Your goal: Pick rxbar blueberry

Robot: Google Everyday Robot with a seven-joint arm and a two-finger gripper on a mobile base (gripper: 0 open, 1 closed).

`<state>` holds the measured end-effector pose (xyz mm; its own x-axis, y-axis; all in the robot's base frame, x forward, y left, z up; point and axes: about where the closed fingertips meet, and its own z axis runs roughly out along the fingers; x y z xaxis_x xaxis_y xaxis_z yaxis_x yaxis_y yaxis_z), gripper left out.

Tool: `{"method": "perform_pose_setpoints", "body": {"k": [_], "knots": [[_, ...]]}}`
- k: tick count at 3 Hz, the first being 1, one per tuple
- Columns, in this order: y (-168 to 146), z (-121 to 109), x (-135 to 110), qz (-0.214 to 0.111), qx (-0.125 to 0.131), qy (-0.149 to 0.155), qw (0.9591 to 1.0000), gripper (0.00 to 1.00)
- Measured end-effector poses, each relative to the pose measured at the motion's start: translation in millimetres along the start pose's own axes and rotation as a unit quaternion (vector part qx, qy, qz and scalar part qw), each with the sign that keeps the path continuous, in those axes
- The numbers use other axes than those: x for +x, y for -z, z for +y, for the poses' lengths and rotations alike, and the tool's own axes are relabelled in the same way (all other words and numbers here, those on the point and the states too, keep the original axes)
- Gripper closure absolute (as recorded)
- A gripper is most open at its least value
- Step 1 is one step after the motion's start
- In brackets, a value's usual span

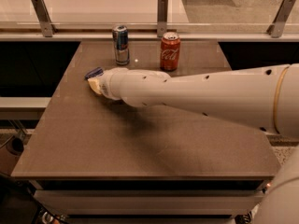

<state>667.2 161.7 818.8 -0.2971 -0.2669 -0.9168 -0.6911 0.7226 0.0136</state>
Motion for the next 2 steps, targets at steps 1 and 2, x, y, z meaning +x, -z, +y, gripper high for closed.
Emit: {"method": "perform_pose_setpoints", "body": {"k": [1, 2], "knots": [[-2.3, 7.7, -11.5, -0.007, -0.014, 0.004, 0.9999, 1.00], [-20.3, 2.1, 2.6, 0.016, -0.052, 0.015, 0.9984, 1.00]]}}
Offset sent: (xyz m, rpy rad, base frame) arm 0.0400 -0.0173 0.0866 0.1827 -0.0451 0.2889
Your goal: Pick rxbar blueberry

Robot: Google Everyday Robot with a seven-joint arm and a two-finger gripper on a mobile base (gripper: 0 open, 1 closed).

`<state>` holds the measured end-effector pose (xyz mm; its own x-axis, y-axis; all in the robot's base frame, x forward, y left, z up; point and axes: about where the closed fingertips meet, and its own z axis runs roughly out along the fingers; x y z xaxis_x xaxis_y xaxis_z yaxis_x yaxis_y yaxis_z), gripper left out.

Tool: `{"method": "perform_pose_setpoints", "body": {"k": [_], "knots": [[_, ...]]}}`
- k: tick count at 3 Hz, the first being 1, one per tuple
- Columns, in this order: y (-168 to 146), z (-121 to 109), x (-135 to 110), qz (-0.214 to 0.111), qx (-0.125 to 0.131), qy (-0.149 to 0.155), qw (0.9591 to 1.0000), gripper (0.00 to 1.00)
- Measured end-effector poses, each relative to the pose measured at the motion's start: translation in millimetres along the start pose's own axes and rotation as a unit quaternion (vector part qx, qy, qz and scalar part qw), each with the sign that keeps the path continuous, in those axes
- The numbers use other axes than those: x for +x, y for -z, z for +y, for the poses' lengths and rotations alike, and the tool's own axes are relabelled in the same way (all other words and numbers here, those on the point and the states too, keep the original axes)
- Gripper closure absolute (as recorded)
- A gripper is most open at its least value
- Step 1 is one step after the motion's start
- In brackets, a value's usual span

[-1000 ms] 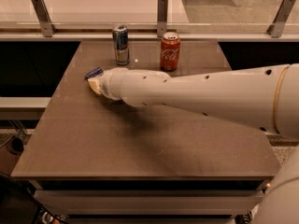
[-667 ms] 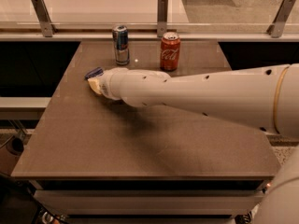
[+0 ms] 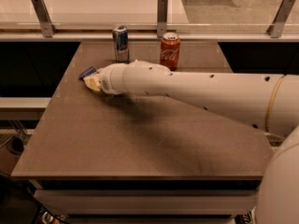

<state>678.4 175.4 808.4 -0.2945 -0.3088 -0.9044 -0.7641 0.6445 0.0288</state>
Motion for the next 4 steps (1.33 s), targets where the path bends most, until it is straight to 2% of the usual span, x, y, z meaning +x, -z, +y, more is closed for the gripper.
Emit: {"method": "perform_pose_setpoints", "body": {"k": [4], "knots": [[5.3, -0.7, -11.6, 0.002, -0.004, -0.001, 1.0000, 1.00]]}}
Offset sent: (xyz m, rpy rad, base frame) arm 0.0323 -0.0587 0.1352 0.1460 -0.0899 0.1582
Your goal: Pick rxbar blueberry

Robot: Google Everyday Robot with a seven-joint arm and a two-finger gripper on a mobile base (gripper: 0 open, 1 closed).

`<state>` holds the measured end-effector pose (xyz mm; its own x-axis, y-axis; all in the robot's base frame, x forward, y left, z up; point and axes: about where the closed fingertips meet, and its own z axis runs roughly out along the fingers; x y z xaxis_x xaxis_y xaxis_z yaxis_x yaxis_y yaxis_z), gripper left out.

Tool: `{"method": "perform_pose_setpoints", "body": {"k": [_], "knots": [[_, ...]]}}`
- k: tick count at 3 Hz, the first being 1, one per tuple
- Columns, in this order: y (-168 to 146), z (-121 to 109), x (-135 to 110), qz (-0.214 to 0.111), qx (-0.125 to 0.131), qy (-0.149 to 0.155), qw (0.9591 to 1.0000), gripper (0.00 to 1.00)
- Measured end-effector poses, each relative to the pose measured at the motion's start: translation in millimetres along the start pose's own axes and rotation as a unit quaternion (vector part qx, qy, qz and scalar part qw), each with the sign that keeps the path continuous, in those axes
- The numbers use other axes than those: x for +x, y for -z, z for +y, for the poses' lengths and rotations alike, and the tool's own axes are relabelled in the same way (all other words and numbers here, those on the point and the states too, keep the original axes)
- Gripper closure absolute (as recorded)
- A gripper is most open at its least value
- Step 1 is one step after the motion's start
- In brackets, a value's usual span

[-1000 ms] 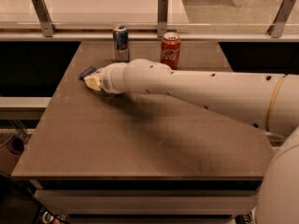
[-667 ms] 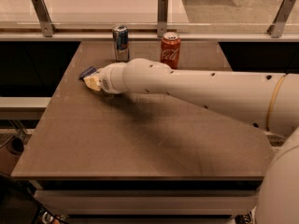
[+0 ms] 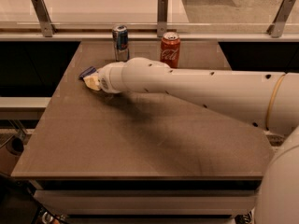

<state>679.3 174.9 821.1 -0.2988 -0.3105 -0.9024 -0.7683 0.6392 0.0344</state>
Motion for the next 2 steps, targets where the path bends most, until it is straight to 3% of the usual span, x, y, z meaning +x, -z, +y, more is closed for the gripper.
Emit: {"method": "perform_pose_setpoints", "body": {"k": [1, 2], "knots": [[19.6, -10.4, -26.6, -0.015, -0.006, 0.010, 0.9998, 1.00], [62.7, -34.1, -84.5, -0.044, -0.016, 0.035, 0.9983, 1.00]]}}
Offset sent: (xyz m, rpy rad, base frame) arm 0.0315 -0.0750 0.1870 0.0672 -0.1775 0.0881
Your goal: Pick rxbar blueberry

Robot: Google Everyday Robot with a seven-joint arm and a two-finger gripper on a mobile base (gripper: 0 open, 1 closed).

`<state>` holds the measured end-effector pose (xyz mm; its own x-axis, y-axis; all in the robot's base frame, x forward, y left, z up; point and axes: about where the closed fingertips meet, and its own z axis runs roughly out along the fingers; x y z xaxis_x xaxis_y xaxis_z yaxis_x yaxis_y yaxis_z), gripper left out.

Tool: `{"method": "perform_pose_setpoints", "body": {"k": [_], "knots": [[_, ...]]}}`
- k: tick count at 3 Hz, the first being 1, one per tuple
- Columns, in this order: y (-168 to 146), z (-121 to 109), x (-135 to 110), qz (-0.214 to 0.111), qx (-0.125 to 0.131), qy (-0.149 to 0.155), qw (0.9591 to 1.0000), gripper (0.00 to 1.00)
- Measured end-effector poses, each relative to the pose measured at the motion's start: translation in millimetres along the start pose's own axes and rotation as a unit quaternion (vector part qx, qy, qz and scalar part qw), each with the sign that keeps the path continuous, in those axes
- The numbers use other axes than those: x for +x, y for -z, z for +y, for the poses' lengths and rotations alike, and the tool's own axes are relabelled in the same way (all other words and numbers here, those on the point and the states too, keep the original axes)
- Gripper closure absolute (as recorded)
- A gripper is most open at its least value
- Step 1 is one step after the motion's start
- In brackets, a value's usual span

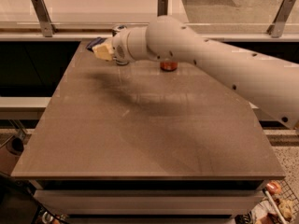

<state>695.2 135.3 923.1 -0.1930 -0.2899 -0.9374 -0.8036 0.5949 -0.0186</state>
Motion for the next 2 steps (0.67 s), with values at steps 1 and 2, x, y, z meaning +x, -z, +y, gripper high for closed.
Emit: {"method": "perform_pose_setpoints", "body": {"k": [1, 2], "knots": [[19.8, -16.7, -35.0, -0.014, -0.007, 0.015, 0.9998, 1.00], [35.1, -27.4, -57.4, -0.022, -0.016, 0.026, 0.9993, 1.00]]}}
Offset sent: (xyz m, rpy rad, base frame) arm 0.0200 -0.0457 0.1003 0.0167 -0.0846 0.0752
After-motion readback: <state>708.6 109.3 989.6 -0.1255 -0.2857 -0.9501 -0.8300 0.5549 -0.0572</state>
